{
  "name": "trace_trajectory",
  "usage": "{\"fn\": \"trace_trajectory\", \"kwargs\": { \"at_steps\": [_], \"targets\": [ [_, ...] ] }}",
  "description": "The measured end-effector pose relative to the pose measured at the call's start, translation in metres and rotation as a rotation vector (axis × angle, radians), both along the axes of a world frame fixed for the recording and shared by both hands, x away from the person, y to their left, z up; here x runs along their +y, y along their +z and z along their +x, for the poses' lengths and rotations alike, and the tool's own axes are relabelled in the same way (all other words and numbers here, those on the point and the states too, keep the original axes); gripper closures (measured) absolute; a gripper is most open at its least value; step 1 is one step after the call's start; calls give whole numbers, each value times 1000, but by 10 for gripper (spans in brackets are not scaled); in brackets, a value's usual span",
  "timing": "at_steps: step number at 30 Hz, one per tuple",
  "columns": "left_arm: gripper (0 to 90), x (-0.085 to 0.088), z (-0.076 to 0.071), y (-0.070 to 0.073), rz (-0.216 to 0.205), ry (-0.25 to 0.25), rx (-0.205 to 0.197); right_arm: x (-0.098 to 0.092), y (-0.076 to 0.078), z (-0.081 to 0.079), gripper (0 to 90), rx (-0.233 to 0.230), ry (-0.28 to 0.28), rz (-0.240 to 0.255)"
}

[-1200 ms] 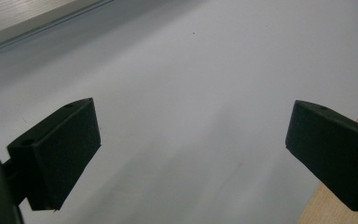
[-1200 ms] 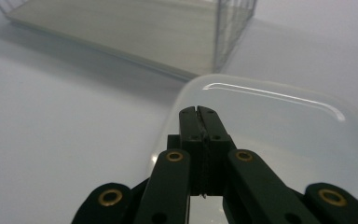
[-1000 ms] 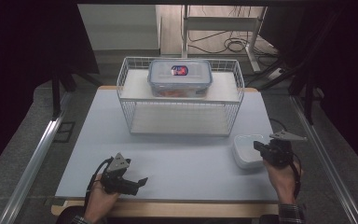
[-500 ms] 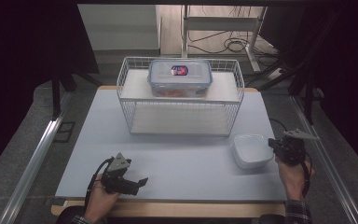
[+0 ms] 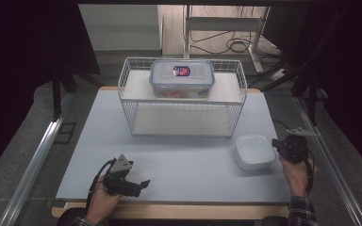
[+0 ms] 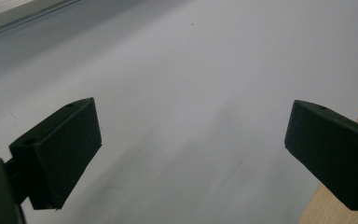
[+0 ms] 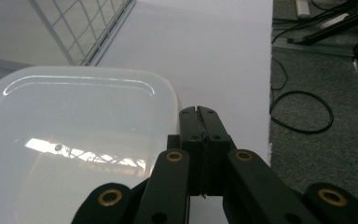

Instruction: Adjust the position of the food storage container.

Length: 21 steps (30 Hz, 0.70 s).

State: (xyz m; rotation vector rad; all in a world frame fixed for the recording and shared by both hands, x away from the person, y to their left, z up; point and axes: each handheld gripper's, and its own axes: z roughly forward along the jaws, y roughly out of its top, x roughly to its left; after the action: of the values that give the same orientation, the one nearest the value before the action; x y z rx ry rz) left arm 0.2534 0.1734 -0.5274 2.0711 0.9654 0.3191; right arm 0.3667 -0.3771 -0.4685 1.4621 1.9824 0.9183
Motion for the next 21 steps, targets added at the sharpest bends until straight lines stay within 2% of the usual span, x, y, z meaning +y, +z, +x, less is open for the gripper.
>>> {"fn": "trace_trajectory", "kwargs": {
  "at_steps": [4, 10, 21],
  "targets": [
    [32, 0, 0, -1, 1, -3, 4, 7, -1, -1, 893, 12, 20, 18],
    [32, -1, 1, -1, 4, -4, 1, 22, -2, -5, 893, 32, 78, 26],
    [32, 0, 0, 0, -1, 0, 2, 60, -5, -17, 892, 77, 183, 19]
  ]
}}
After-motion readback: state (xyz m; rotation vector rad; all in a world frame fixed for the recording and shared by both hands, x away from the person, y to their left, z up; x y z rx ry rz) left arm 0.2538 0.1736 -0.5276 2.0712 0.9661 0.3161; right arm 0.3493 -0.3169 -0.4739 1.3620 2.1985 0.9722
